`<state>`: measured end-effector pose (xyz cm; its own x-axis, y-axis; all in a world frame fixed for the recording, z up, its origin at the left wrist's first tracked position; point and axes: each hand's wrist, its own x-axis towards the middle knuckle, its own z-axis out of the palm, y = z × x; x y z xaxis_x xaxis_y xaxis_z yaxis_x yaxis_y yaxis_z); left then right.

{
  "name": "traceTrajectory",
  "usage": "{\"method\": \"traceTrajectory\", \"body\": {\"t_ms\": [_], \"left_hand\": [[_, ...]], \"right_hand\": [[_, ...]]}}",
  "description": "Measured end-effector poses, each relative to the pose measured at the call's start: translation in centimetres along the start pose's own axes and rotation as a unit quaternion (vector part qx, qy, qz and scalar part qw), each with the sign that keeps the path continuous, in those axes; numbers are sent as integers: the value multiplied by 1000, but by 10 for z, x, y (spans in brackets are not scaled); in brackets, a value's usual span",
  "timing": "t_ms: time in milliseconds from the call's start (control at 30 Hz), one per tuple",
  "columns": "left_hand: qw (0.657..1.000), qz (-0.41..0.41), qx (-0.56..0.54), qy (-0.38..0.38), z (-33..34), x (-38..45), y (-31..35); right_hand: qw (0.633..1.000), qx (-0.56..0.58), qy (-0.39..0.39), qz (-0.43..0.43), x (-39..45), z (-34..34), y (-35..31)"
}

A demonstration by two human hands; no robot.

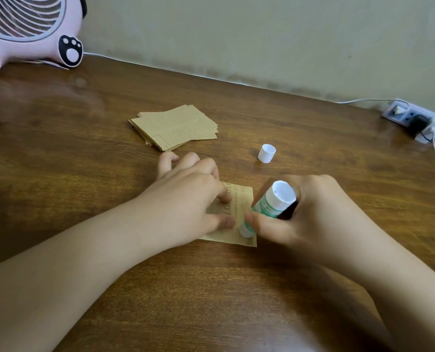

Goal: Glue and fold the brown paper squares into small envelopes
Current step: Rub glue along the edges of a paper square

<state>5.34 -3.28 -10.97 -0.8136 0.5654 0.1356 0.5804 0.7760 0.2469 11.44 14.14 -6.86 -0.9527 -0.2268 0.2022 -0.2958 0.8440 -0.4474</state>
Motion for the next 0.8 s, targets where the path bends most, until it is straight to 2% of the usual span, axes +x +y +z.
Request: {"method": "traceTrajectory", "body": {"t_ms": [200, 400, 600, 800], "left_hand": [[1000, -2, 26, 10, 0, -2, 4], [994, -7, 83, 69, 6, -5, 9], [997, 21, 45, -61, -14, -2, -17], [996, 27, 75, -28, -16, -2, -12]], "right_hand": [[1000, 10, -16, -4, -9, -2, 4], [1000, 6, -15, 14, 5, -5, 8], [999, -14, -30, 10, 26, -8, 14], [1000, 9, -12, 21, 27, -8, 18]]}}
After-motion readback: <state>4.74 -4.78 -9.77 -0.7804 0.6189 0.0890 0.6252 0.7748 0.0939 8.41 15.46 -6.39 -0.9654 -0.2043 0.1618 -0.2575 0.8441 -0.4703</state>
